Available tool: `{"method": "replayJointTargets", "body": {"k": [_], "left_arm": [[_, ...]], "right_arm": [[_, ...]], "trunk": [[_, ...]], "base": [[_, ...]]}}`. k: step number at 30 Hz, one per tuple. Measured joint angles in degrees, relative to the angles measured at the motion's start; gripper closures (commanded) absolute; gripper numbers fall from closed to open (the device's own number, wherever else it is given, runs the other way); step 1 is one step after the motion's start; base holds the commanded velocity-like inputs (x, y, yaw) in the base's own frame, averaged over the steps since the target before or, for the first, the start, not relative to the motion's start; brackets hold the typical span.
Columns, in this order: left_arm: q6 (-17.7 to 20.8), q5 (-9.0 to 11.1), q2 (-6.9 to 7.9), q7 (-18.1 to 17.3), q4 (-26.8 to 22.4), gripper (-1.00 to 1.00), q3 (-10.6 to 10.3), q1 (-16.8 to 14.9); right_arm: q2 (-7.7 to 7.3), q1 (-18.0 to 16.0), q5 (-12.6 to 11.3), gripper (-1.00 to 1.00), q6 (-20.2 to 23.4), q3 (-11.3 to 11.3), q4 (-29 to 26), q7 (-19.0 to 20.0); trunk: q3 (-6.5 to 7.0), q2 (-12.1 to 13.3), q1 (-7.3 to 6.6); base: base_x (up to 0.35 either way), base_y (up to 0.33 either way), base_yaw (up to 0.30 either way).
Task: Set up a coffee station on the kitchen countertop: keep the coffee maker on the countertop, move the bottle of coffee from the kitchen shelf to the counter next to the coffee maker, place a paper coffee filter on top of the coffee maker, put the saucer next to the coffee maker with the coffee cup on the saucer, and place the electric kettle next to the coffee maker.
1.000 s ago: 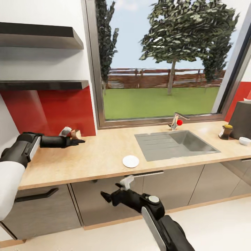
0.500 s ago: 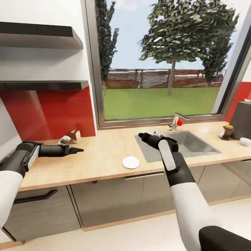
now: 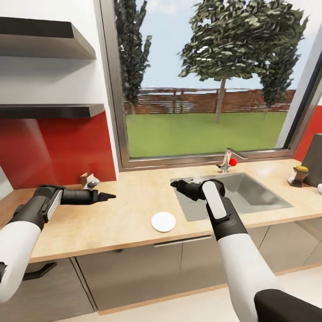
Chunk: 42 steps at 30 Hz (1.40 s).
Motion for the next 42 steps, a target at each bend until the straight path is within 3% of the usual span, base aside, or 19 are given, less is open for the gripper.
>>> {"method": "replayJointTargets", "body": {"k": [2, 3, 6, 12, 16, 18, 21, 28, 31, 38, 42], "left_arm": [[0.02, 0.06, -0.26, 0.13, 0.03, -1.00, 0.01, 0.47], [0.03, 0.05, -1.08, 0.23, 0.00, -1.00, 0.00, 1.37], [0.02, 0.05, -1.65, 0.27, -0.03, -1.00, 0.00, 2.78], [0.10, -0.03, -1.72, 0.29, 0.05, -1.00, 0.06, 4.51], [0.02, 0.07, -1.72, 0.28, -0.02, -1.00, 0.06, 7.15], [-0.01, 0.04, -1.72, 0.30, -0.01, -1.00, 0.07, 7.96], [-0.05, 0.00, -1.77, 0.35, 0.03, -1.00, 0.03, 8.58], [-0.07, 0.04, -2.91, 0.37, 0.06, -1.00, -0.02, 11.50], [-0.06, 0.11, -3.02, 0.31, 0.05, -1.00, -0.01, 12.81], [-0.01, 0.33, -3.04, -0.07, 0.05, -1.00, -0.01, 14.27], [0.01, 0.43, -3.10, -0.37, 0.11, -1.00, -0.01, 14.63]], "right_arm": [[0.00, 0.00, 0.02, -1.00, 1.97, -0.03, 0.10, 0.02], [0.00, 0.00, 0.02, -1.00, 3.36, -0.05, 0.16, 0.03], [-0.17, 0.06, 0.07, -1.00, 4.01, -0.06, 1.46, 0.09], [-3.05, 0.04, 0.07, -1.00, 4.20, 0.02, 4.81, 0.66], [-3.59, 0.06, 0.15, -1.00, 4.25, 0.02, 9.11, 8.08], [-4.64, 0.05, 0.33, -1.00, 4.58, 0.05, 10.58, 12.73], [-5.60, 0.04, 0.34, -1.00, 5.10, 0.79, 11.48, 15.08], [-6.11, 0.07, 0.27, -1.00, 5.37, 5.76, 13.63, 16.27], [-6.12, 0.08, 0.19, -1.00, 5.37, 6.00, 13.76, 17.31], [-6.13, 0.09, -0.46, -1.00, 5.36, 6.20, 17.50, 28.34], [-6.14, 0.09, -0.51, -1.00, 5.33, 6.23, 19.63, 31.71]], "trunk": [[0.00, 0.00, 0.00], [0.00, 0.00, 0.00], [0.00, 0.01, 0.01], [0.00, 0.01, 0.03], [0.00, 0.00, 0.01], [0.00, 0.00, 0.01], [0.00, 0.00, 0.01], [0.00, 0.01, 0.02], [0.00, 0.00, 0.03], [0.00, 0.01, 0.03], [0.00, 0.00, 0.03]], "base": [[0.283, -0.195, 0.000], [0.282, -0.198, 0.000], [0.229, -0.162, 0.000], [0.054, -0.033, 0.000], [0.129, -0.076, 0.000], [0.217, -0.146, 0.000], [0.232, -0.159, 0.000], [0.134, -0.082, 0.000], [0.007, -0.003, 0.000], [0.001, 0.000, 0.000], [0.000, 0.000, 0.000]]}}
